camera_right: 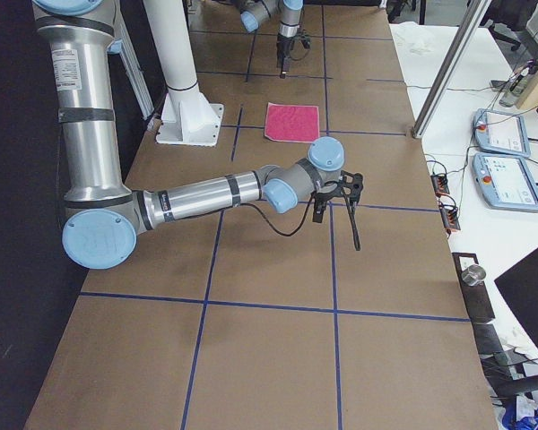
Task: Fold towel twice with both arms
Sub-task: 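Move the left gripper to the near towel corner while the right arm approaches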
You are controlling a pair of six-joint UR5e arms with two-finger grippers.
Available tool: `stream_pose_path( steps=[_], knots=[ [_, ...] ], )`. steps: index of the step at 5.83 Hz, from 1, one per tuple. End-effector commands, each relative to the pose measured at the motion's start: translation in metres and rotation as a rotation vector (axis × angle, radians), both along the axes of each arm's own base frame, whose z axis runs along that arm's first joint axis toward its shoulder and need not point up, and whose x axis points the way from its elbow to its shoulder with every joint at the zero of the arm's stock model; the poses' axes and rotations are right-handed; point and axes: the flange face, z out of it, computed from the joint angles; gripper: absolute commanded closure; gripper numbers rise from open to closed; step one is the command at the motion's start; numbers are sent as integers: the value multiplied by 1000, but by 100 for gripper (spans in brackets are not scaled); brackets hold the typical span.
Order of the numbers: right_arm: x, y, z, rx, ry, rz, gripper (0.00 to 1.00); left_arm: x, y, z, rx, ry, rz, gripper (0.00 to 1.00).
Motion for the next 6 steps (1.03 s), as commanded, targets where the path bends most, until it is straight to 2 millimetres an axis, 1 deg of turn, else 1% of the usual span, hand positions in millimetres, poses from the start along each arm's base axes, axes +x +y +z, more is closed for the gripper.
stream_pose_path(
  steps=[1,2,3,4,6],
  knots=[
    [-84,28,-54,-47,0,28,0,62,11,15,-23,10,-71,16],
    [-117,33,-77,-65,-11,41,0,93,10,15,-20,21,-103,25],
    [-134,38,-85,-68,-6,56,0,99,16,17,-31,22,-99,33],
    [-136,40,-87,-65,-8,54,0,104,23,22,-31,14,-89,38],
    [-137,41,-88,-64,-8,52,0,106,27,26,-35,7,-85,40]
  ],
)
